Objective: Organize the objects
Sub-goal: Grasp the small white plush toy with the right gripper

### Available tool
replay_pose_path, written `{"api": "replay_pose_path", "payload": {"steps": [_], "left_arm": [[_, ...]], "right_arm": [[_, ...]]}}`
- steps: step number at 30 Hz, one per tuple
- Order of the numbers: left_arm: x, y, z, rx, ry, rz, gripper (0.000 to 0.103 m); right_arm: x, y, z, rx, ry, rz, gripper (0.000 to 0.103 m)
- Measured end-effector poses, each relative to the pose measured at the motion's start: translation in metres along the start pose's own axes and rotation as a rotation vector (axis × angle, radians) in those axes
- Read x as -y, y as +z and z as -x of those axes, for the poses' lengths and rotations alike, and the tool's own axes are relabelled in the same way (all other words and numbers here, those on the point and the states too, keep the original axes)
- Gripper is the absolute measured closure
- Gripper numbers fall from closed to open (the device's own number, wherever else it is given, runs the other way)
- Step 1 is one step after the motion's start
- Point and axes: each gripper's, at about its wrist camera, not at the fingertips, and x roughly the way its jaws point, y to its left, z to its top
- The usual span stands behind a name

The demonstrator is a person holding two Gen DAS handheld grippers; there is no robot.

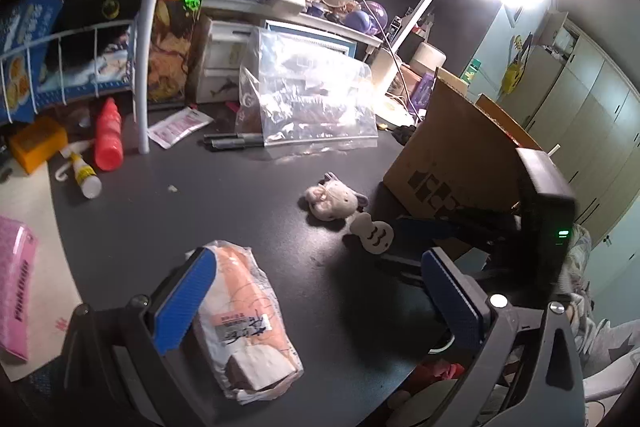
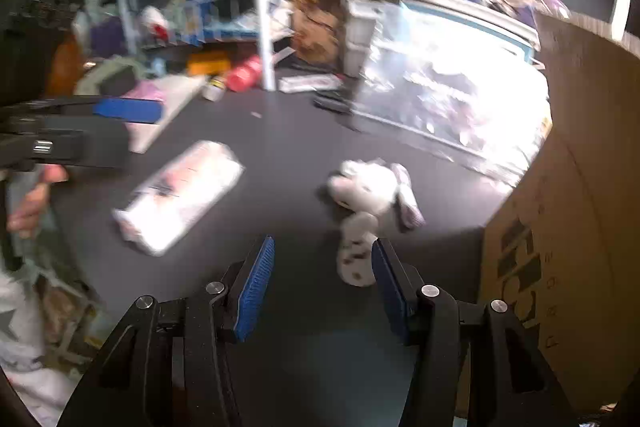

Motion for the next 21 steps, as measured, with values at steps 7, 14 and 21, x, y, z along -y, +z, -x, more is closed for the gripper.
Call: {"api": "replay_pose_path", "payload": {"steps": [7,14,21], "left_arm": [[0.005,0.002,-0.003,-0.013,-0.022,-0.009,0.001],[0.008,0.003,-0.005,-0.028,-0.026,-0.016,0.001],[0.012,0.005,-0.015,-0.068,-0.017,-0.033,0.001]], "right_arm": [[0.019,-0.009,-0.024,-0.043,-0.067,-0.072,0.056],[0.013,-0.009,-0.021,-0.032,-0.065,-0.049,0.086],[0.001,-0.004,-0.011,0.002,0.025,-0.017,0.088]]}}
